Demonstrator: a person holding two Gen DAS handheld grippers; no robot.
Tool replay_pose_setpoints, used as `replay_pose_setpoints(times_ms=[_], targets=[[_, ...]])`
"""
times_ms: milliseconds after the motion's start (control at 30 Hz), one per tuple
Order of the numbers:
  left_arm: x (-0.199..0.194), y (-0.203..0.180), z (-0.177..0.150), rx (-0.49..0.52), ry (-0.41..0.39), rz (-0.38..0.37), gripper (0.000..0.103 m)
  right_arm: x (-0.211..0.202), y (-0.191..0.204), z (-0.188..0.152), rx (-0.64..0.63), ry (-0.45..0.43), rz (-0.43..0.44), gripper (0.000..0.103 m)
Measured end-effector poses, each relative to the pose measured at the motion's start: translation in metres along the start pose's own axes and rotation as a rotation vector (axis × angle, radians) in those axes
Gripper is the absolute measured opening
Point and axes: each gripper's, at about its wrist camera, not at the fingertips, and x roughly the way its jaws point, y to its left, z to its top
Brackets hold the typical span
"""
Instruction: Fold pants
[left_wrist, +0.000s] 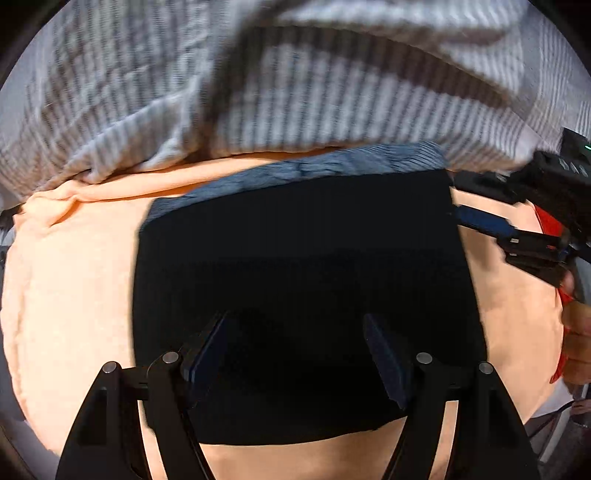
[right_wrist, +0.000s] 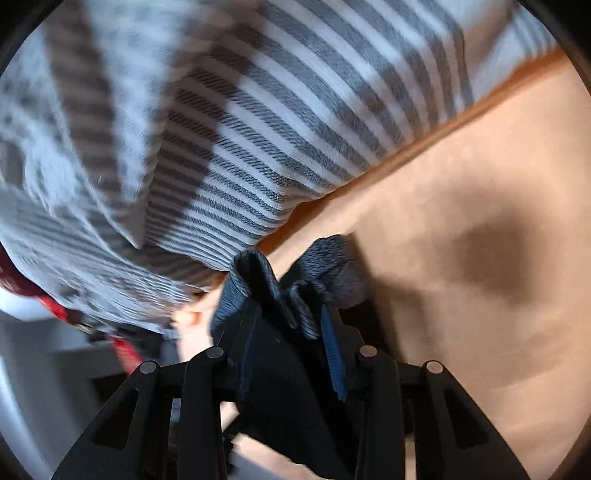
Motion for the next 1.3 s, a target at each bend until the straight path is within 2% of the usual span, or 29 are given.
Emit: replay_pose_setpoints(times_ms=[167,267,367,567,600,700,800,833,867,900,1000,1067,1133,1200,1300], targets=[[0.01,-0.03,-0.006,0.059,0.005,0.001,0.074,0.015,-0.014,0.009,0.095,0.03,0.154,0.039],[0.011,-0.035,-0.009,0.067,0.003,0.004,0.074,0.02,-0.025,0.016,0.152,0.036,0.138,0.039],[0.011,-0.04,-0.011,0.075,0.01,0.001,0.074,0.023,-0.035,0.019,0.235,0.004,0.218,0.04],[0.011,-0.049,-0.022,0.101,0.012,0.015,0.074,0.018,-0.008,0.035,0.174,-0.056,0.344,0.041],[0.01,-0.048,-0.023,0.103,0.009,0.017,0.074,0.017,-0.002,0.04,0.15,-0.068,0.336,0.041],[0.011,-0.045,-0.024,0.087,0.014,0.007,0.074,0.017,0.019,0.045,0.043,-0.037,0.147,0.041],[0.009,-0.048,-0.031,0.093,0.004,0.008,0.075,0.008,0.048,0.026,-0.14,-0.019,0.001,0.038],[0.009,-0.047,-0.032,0.091,0.001,0.007,0.075,0.004,0.057,0.017,-0.19,-0.023,-0.021,0.034],[0.01,-0.046,-0.034,0.089,-0.003,0.008,0.075,0.003,0.066,0.008,-0.226,-0.021,-0.03,0.023],[0.013,-0.038,-0.032,0.086,-0.006,0.014,0.08,0.005,0.073,0.001,-0.251,-0.015,-0.037,0.018],[0.013,-0.03,-0.031,0.052,-0.001,-0.006,0.082,0.02,0.081,-0.011,-0.312,0.031,-0.105,0.016],[0.008,-0.024,-0.03,0.039,0.006,-0.014,0.082,0.037,0.081,-0.018,-0.352,0.062,-0.218,0.015],[0.0,-0.015,-0.031,0.041,-0.007,0.0,0.082,0.055,0.07,-0.027,-0.4,0.093,-0.353,0.003],[-0.011,0.002,-0.032,0.033,-0.035,0.013,0.082,0.051,0.055,-0.03,-0.401,0.094,-0.37,0.0],[-0.023,0.036,-0.033,-0.006,-0.058,0.038,0.082,0.038,0.048,-0.041,-0.362,0.097,-0.335,0.0]])
